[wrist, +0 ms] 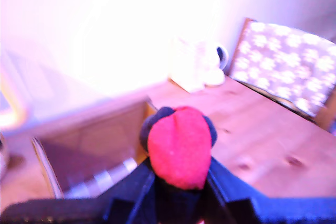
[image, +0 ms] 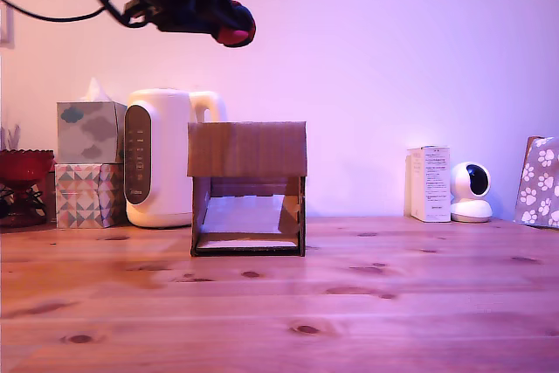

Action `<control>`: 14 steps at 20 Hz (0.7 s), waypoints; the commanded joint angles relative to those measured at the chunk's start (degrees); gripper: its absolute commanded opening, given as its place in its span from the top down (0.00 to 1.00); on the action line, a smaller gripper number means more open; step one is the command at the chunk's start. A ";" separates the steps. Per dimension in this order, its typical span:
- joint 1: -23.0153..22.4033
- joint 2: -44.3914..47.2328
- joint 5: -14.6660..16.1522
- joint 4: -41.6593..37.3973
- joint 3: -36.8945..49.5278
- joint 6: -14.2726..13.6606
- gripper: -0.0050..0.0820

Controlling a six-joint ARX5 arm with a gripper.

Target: Drop the footbag into the cardboard dice tower

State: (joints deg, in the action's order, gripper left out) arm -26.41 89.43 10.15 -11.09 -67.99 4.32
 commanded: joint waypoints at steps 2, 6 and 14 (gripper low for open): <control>0.98 5.51 -0.13 1.36 -4.24 -0.31 0.79; 2.08 13.42 -0.11 4.50 -12.59 -0.33 0.79; 3.43 21.31 0.13 9.03 -20.11 -2.21 0.62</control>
State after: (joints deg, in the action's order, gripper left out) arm -23.16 109.75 10.17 -1.58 -87.53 3.22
